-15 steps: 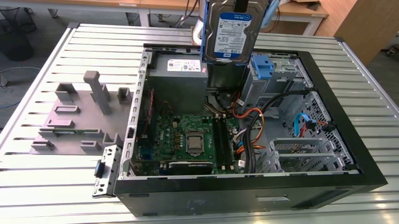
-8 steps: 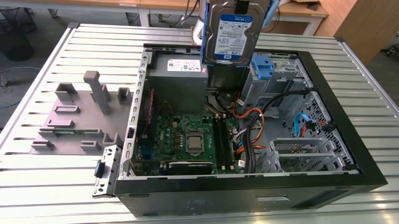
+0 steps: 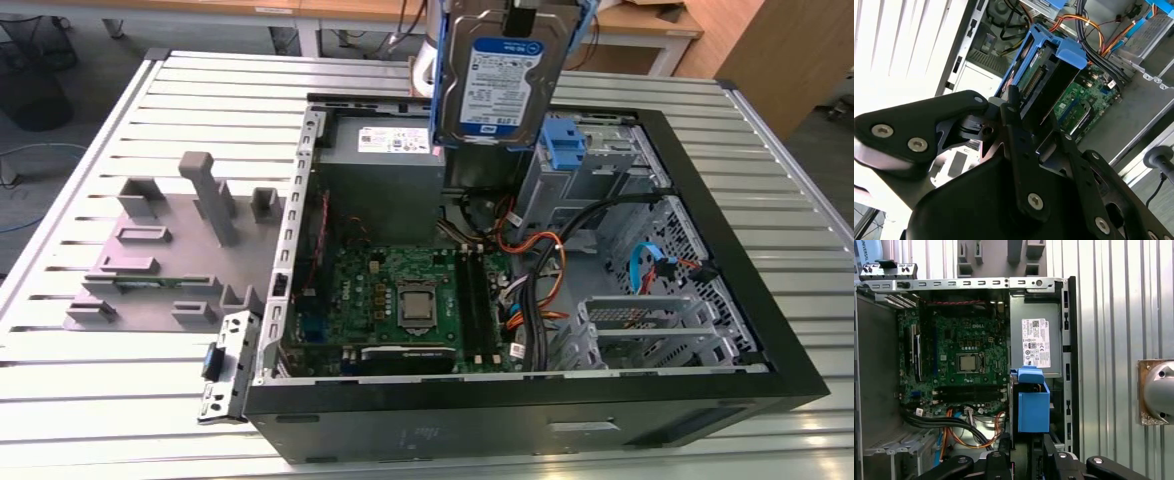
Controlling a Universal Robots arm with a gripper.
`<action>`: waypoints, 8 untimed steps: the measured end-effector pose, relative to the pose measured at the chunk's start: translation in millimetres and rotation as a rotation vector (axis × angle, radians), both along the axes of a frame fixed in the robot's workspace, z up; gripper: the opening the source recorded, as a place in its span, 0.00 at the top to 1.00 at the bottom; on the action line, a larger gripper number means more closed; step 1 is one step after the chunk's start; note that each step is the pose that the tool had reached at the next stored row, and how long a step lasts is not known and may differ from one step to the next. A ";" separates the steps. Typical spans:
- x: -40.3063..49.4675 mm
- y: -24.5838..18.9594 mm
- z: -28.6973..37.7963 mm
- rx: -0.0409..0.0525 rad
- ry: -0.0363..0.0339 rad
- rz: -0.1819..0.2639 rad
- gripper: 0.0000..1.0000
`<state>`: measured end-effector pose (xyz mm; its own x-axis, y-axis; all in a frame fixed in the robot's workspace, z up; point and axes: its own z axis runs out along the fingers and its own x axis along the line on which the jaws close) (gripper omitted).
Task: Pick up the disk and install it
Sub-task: 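Pick up the disk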
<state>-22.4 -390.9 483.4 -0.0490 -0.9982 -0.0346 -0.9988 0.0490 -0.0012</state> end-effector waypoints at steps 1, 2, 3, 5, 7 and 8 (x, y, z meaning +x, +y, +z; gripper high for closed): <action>0.0 -1.3 0.0 0.0000 0.0000 0.000 0.65; 0.0 -2.6 0.0 0.0000 0.0000 0.000 0.65; 0.0 -3.8 0.0 0.0000 0.0000 0.000 0.65; 0.0 -6.2 0.0 -0.0001 0.0001 0.000 0.65; 0.0 -8.7 0.0 0.0000 0.0000 0.000 0.65; 0.0 -10.0 0.0 0.0000 0.0000 0.000 0.65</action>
